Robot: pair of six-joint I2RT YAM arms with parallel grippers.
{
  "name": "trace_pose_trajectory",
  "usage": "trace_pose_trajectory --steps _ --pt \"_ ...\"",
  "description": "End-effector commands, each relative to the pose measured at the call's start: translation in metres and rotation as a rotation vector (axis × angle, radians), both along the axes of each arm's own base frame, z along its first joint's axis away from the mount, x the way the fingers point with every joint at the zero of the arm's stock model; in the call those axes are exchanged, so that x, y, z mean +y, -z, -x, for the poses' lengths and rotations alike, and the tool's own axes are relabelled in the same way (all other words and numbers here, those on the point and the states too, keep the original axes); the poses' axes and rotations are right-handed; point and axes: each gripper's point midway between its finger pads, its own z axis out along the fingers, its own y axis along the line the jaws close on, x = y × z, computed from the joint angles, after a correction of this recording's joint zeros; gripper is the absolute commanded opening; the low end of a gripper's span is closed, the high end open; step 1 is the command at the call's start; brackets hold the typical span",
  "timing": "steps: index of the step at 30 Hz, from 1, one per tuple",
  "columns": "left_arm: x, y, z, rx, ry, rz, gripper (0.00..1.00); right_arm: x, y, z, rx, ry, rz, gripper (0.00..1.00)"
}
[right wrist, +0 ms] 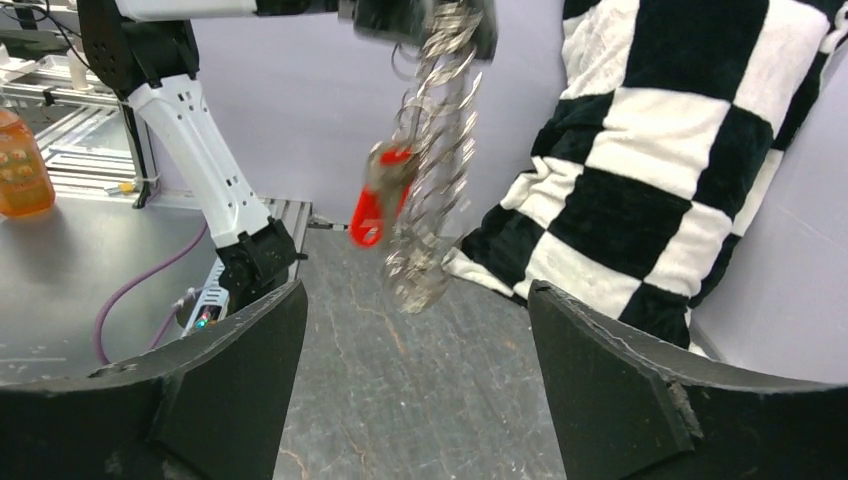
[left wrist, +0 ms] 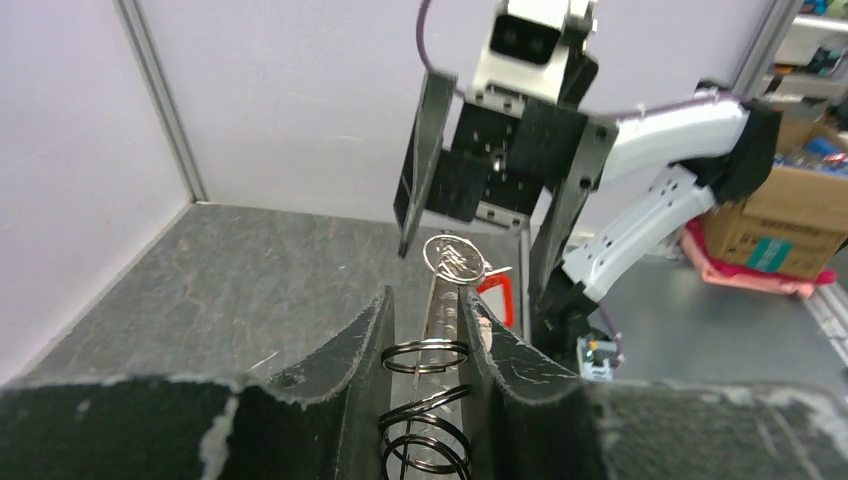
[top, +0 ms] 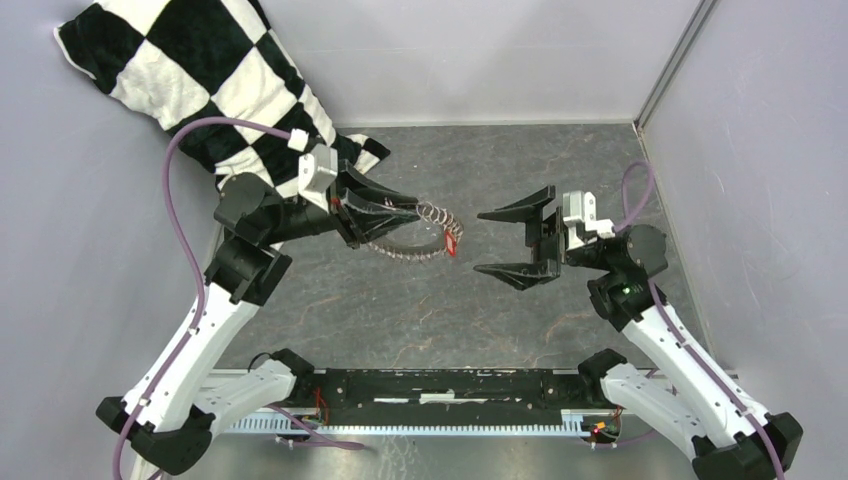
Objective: Put the keys on the keyring
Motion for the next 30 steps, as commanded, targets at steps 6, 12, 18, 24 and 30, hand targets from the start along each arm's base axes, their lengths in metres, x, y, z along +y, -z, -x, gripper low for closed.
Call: trace_pose_trajectory --steps 6,12,18,24,30 --pt "0.002 -0.055 0.015 0.033 0.065 0.126 0.02 -0.018 -0.027 0.027 0.059 -0.085 -0.363 0.9" --pt "0.003 -0.062 0.019 0.01 0.082 0.134 0.02 -0.003 -0.039 0.019 0.095 -0.151 -0.419 0.9" --pt "0.006 -0.067 0.027 -0.013 0.102 0.134 0.02 0.009 -0.044 -0.004 0.083 -0.092 -0.426 0.89" --pt "0.007 -0.074 0.027 -0.022 0.089 0.152 0.02 0.031 -0.059 0.012 0.044 -0.206 -0.452 0.75" --pt "0.01 -0.083 0.031 -0.033 0.086 0.17 0.02 0.036 -0.057 0.018 0.058 -0.271 -0.475 0.46"
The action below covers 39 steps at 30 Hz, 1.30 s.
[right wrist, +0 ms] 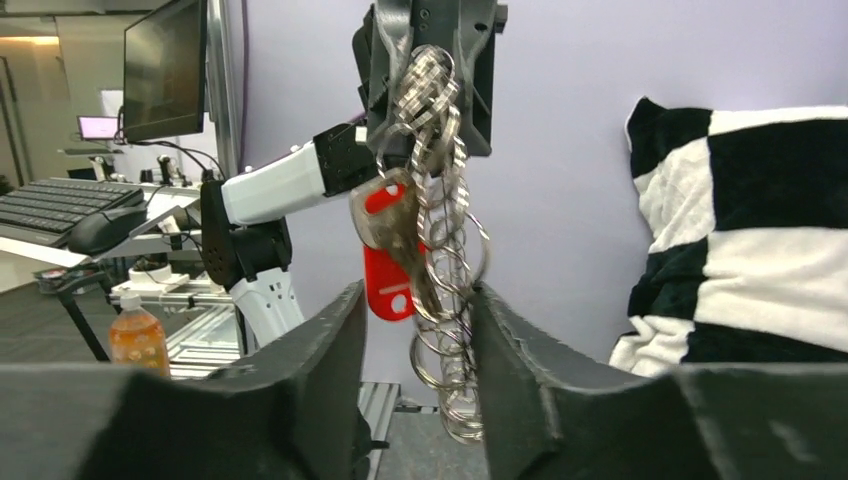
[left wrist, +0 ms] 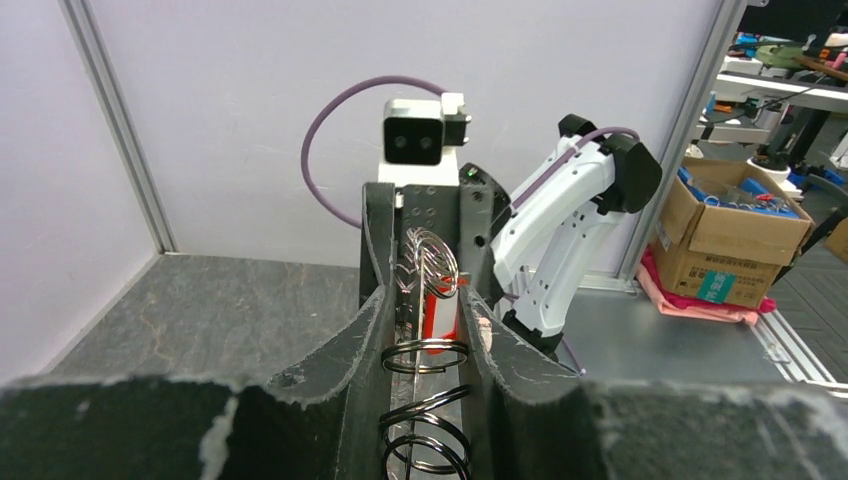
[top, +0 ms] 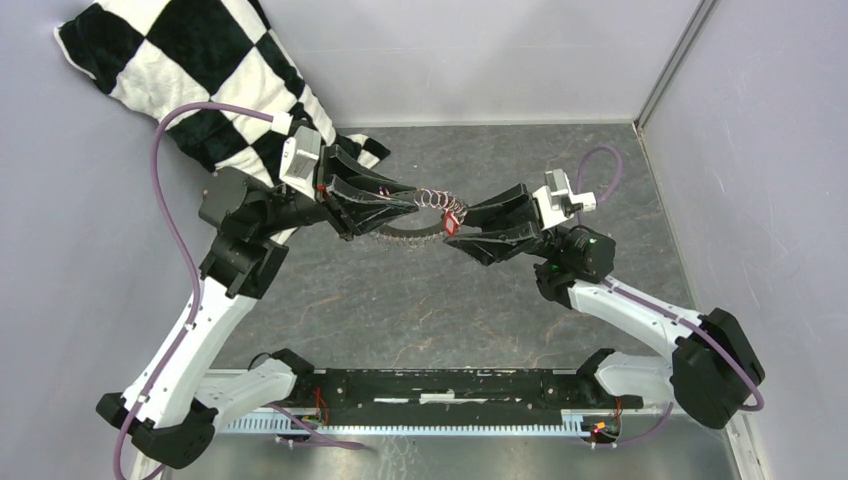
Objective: Put the keys on the keyring
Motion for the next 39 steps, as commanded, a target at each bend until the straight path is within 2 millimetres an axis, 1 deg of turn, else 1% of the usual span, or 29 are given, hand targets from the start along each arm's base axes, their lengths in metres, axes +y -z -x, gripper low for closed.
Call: trace_pose_trajectory --steps 1,2,3,4,5,6,7,8,9,11,14,15,17,19,20,21,22,23,24,25,26,27,31,32,33,34,36,37,39 --pt "0.012 -0.039 0.02 -0.064 0.008 0.08 0.02 -0.011 -0.026 0.017 -0.1 -0.038 -0.105 0.4" --pt "0.013 -0.039 0.021 -0.064 0.007 0.081 0.02 -0.011 -0.028 0.019 -0.105 -0.049 -0.11 0.37" --pt "0.013 -0.04 0.021 -0.066 0.005 0.082 0.02 -0.012 -0.03 0.022 -0.118 -0.067 -0.112 0.36" --pt "0.014 -0.041 0.021 -0.066 0.001 0.085 0.02 -0.012 -0.031 0.027 -0.132 -0.085 -0.11 0.39" --pt "0.015 -0.043 0.022 -0.07 -0.003 0.089 0.02 -0.012 -0.031 0.031 -0.146 -0.103 -0.102 0.46" --pt "0.016 -0.045 0.022 -0.075 -0.006 0.093 0.02 -0.012 -0.03 0.033 -0.151 -0.108 -0.092 0.58" --pt "0.016 -0.047 0.023 -0.081 -0.009 0.098 0.02 -0.012 -0.03 0.033 -0.149 -0.104 -0.089 0.62" --pt "0.017 -0.049 0.022 -0.085 -0.013 0.103 0.02 -0.012 -0.029 0.032 -0.152 -0.089 -0.087 0.62" --pt "0.018 -0.051 0.022 -0.087 -0.016 0.108 0.02 -0.011 -0.029 0.03 -0.145 -0.071 -0.083 0.59" --pt "0.018 -0.053 0.022 -0.085 -0.017 0.112 0.02 -0.011 -0.03 0.027 -0.144 -0.049 -0.084 0.45" --pt "0.018 -0.051 0.023 -0.078 -0.011 0.102 0.02 -0.012 -0.038 0.028 -0.152 -0.056 -0.101 0.11" --pt "0.018 -0.048 0.024 -0.075 -0.009 0.095 0.02 -0.012 -0.041 0.029 -0.157 -0.053 -0.103 0.02" --pt "0.016 -0.037 0.025 -0.073 0.005 0.067 0.02 -0.013 -0.049 0.026 -0.157 -0.021 -0.1 0.01" --pt "0.014 -0.017 0.025 -0.097 0.014 0.014 0.02 -0.011 -0.054 0.025 -0.194 0.015 -0.055 0.01" --pt "0.015 -0.005 0.023 -0.123 0.005 -0.017 0.05 -0.008 -0.058 0.024 -0.219 0.031 -0.012 0.01" --pt "0.014 0.01 0.018 -0.139 -0.015 -0.062 0.21 0.001 -0.051 0.016 -0.229 0.055 0.084 0.01" --pt "0.015 0.026 0.013 -0.168 -0.04 -0.116 0.41 0.006 -0.047 0.011 -0.249 0.083 0.165 0.01" --pt "0.017 0.039 0.007 -0.205 -0.065 -0.162 0.58 0.006 -0.047 0.01 -0.276 0.105 0.212 0.01" --pt "0.019 0.047 0.001 -0.244 -0.104 -0.196 0.77 0.008 -0.038 0.006 -0.29 0.126 0.27 0.01" --pt "0.022 0.052 -0.006 -0.31 -0.145 -0.225 0.87 0.006 -0.034 0.007 -0.303 0.136 0.304 0.01" --pt "0.026 0.055 -0.013 -0.336 -0.193 -0.247 0.9 0.004 -0.031 0.008 -0.318 0.149 0.332 0.01" --pt "0.029 0.053 -0.017 -0.376 -0.226 -0.253 0.9 0.002 -0.028 0.007 -0.325 0.162 0.357 0.01" --pt "0.044 0.044 -0.031 -0.499 -0.365 -0.289 0.9 -0.004 -0.021 0.007 -0.366 0.201 0.428 0.01" --pt "0.048 0.042 -0.033 -0.527 -0.389 -0.3 0.9 -0.004 -0.016 0.005 -0.369 0.208 0.466 0.01" --pt "0.051 0.039 -0.033 -0.565 -0.406 -0.312 0.9 -0.005 -0.018 0.003 -0.384 0.222 0.49 0.01" --pt "0.055 0.035 -0.034 -0.593 -0.428 -0.321 0.91 -0.006 -0.012 0.0 -0.382 0.229 0.538 0.01" --pt "0.062 0.025 -0.033 -0.629 -0.466 -0.331 0.91 -0.009 -0.013 -0.001 -0.392 0.239 0.587 0.01" --pt "0.064 0.027 -0.03 -0.651 -0.457 -0.355 0.92 -0.01 -0.015 -0.003 -0.392 0.249 0.599 0.01" --pt "0.067 0.033 -0.016 -0.725 -0.412 -0.39 0.92 -0.013 -0.014 -0.004 -0.381 0.258 0.628 0.01"
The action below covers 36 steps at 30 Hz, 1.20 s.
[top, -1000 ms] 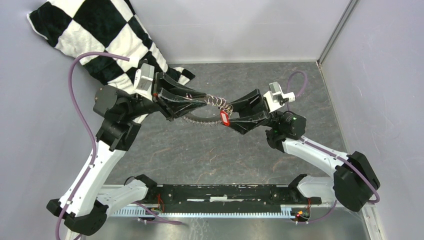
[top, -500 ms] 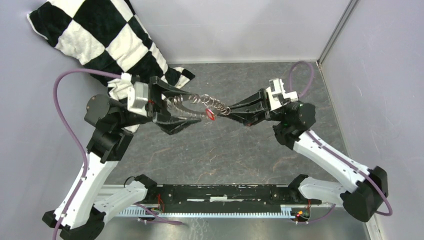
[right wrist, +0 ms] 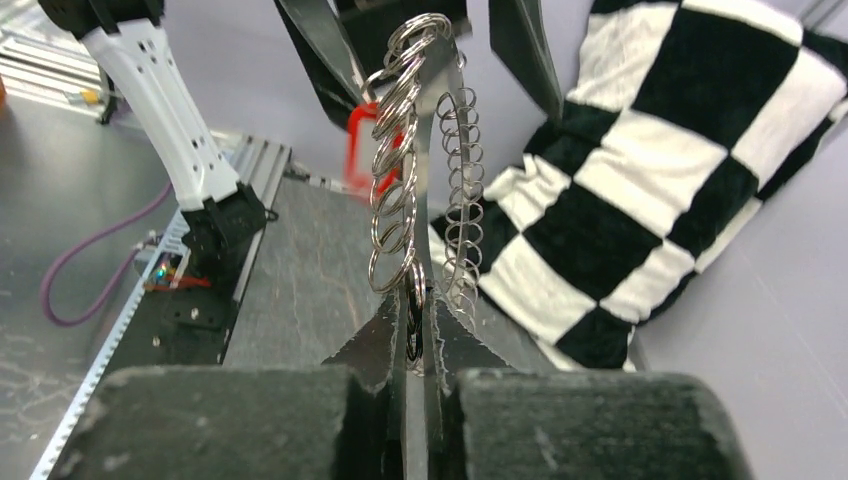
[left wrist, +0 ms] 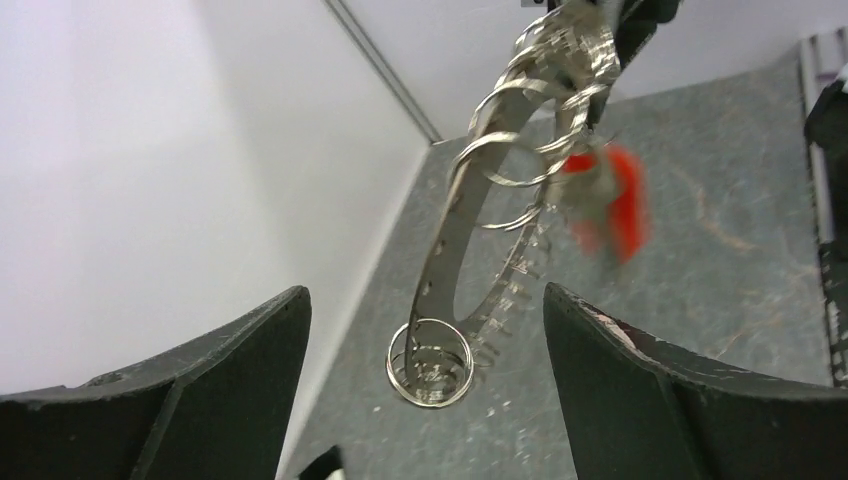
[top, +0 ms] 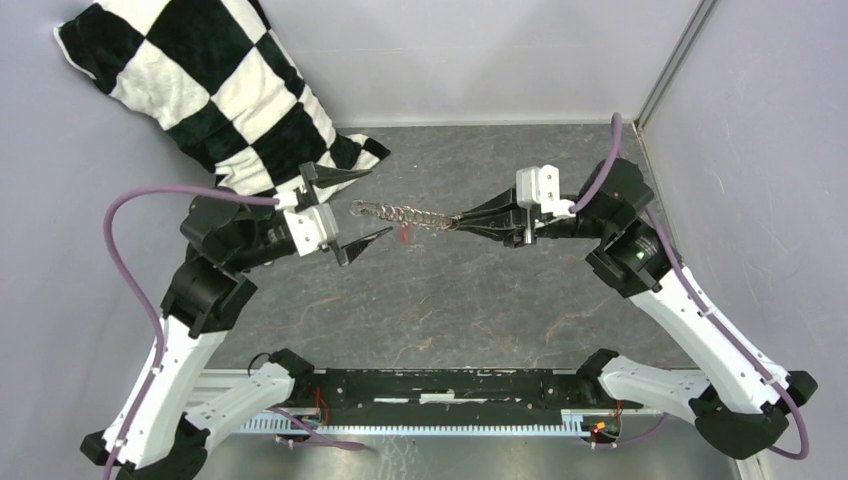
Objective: Put the keys on the keyring
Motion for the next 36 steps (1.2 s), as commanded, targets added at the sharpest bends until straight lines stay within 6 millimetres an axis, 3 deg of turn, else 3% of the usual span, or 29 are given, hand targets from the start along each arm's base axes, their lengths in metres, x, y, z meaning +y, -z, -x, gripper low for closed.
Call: trace_pose_trajectory --steps 1,6,15,21,26,36 --pt "0.019 -0.014 0.024 -0.255 0.005 -0.109 0.92 -0.011 0.006 -0.002 -0.038 0.057 0.1 0.01" --pt "0.013 -0.019 0.059 -0.541 0.167 -0.151 0.87 -0.005 0.015 0.006 -0.015 0.007 0.088 0.01" --pt "-0.001 0.012 0.064 -0.991 0.282 -0.279 0.85 0.006 0.017 0.009 -0.023 -0.023 0.139 0.01" --pt "-0.007 0.031 0.064 -1.244 0.315 -0.338 0.76 0.011 0.022 0.011 -0.019 -0.054 0.162 0.01" --pt "-0.008 0.027 0.064 -1.341 0.298 -0.342 0.75 0.013 0.027 0.014 -0.012 -0.072 0.18 0.01" --pt "-0.005 0.016 0.072 -1.362 0.294 -0.321 0.74 0.012 0.032 0.015 -0.006 -0.073 0.2 0.01"
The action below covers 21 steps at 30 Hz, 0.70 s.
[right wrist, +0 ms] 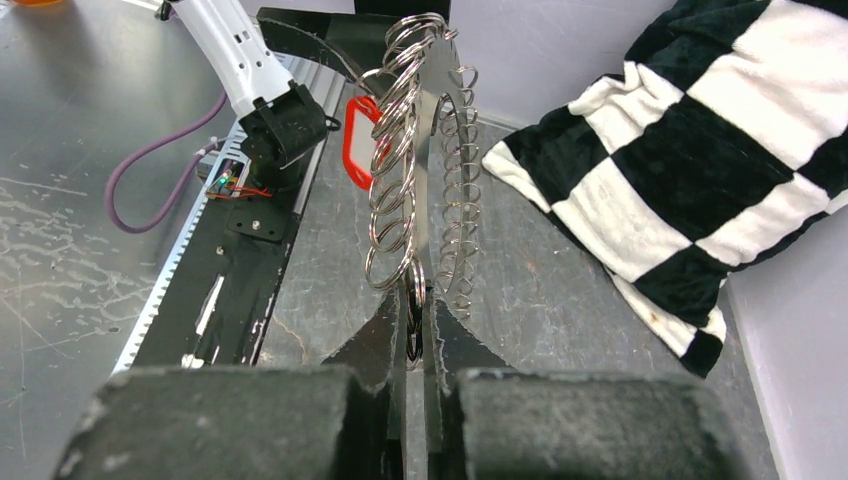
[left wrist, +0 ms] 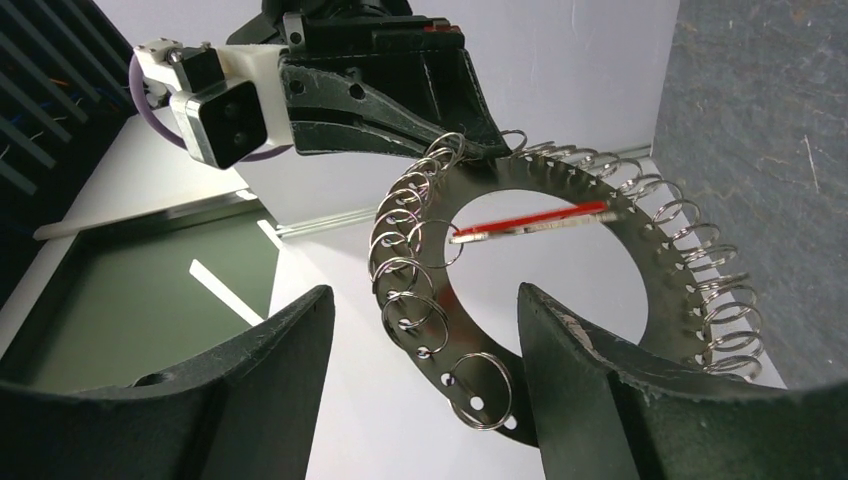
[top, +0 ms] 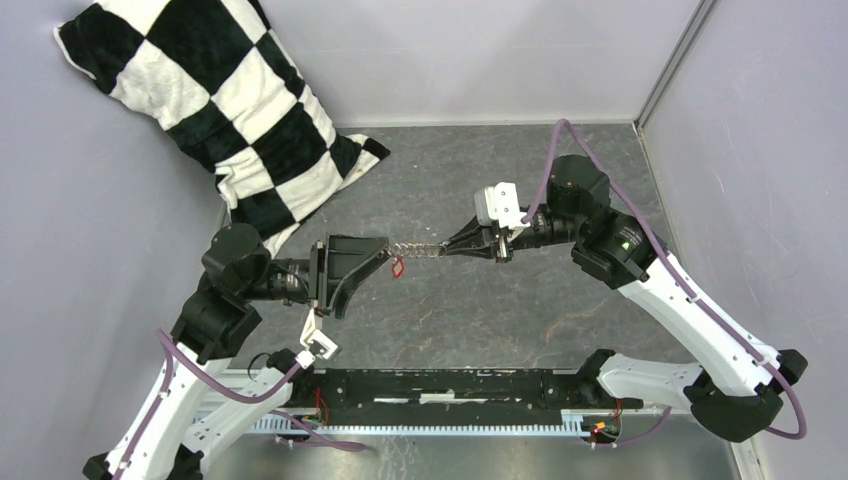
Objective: Put the keys on the keyring
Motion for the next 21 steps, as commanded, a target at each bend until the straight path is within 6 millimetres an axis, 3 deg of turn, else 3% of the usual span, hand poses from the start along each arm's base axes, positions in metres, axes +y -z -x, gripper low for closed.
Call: trace_pose_trajectory --steps 1,7,11,21 --pt "0.001 -0.021 0.018 -0.104 0.064 0.041 0.73 0.0 -0.027 0.005 -0.071 -0.022 -0.057 0.01" --pt "0.002 -0.027 0.022 -0.079 0.079 0.05 0.67 0.002 -0.023 0.001 -0.067 -0.008 -0.046 0.01" --pt "0.002 -0.03 0.023 -0.07 0.083 0.054 0.56 0.003 -0.022 0.0 -0.065 -0.005 -0.042 0.01" --pt "0.009 -0.048 0.026 -0.026 0.051 0.124 0.53 0.001 -0.024 0.001 -0.074 -0.003 -0.045 0.01"
